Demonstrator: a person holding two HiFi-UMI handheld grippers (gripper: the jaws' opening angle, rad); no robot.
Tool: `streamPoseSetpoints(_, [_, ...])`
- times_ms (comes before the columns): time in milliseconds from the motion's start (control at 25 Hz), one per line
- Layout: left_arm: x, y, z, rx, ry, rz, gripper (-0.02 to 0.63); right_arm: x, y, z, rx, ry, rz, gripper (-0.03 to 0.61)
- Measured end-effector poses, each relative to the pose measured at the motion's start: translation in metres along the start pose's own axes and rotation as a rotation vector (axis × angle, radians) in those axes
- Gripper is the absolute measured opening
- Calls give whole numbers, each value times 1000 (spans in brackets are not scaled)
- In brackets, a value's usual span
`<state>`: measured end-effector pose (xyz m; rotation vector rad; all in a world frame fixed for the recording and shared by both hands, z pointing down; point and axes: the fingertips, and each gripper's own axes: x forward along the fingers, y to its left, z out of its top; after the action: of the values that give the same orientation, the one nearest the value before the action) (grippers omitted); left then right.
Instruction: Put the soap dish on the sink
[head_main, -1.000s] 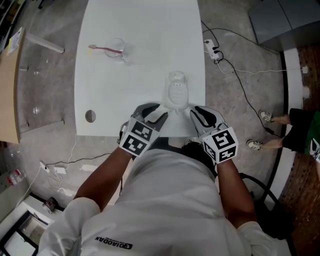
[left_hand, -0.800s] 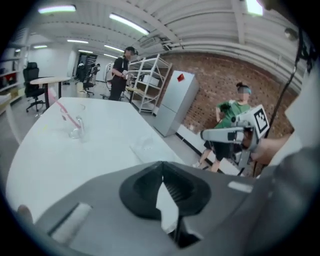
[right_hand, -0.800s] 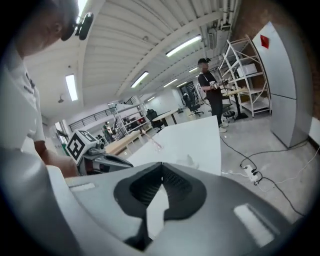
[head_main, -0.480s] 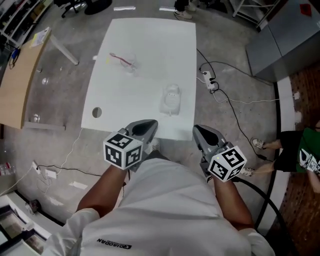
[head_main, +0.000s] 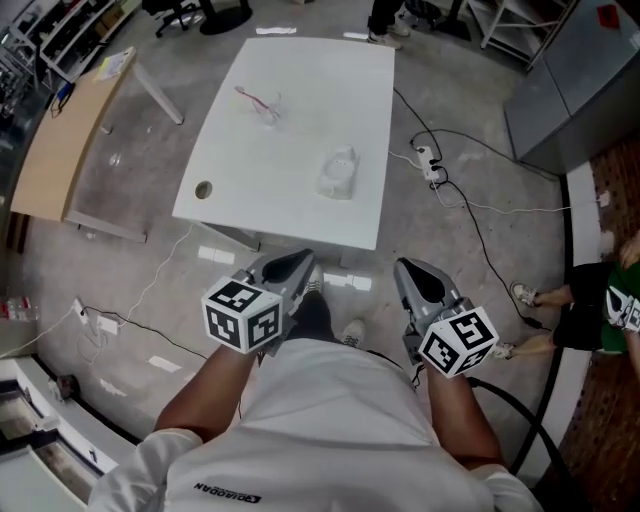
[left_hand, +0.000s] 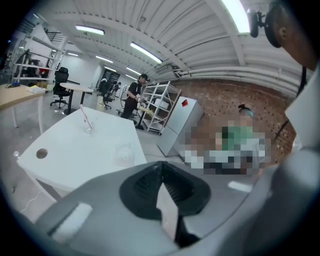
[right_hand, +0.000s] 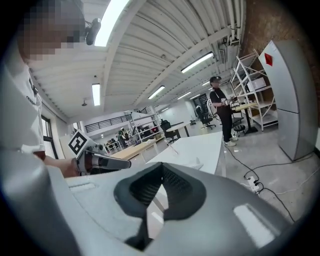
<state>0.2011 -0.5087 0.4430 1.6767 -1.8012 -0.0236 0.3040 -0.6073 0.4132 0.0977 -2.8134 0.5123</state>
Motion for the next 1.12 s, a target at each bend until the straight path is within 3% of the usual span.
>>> streamPoseSetpoints(200, [-18,-11,-22,22,25,21,6,-13,16,-14,1,-14,29,2])
streamPoseSetpoints(360, [-26,-13,-18,53,20,9,6,-20,30,-14,-15,-28,30,2])
streamPoseSetpoints(640, [-38,9,-6,113,31,-42,6,-6,43,-16,-20,-36,-44,2])
streamPoseSetpoints(1120, [-62,40,16,100,-47,-93,6,13,72,-23,-24,-3,-147,2])
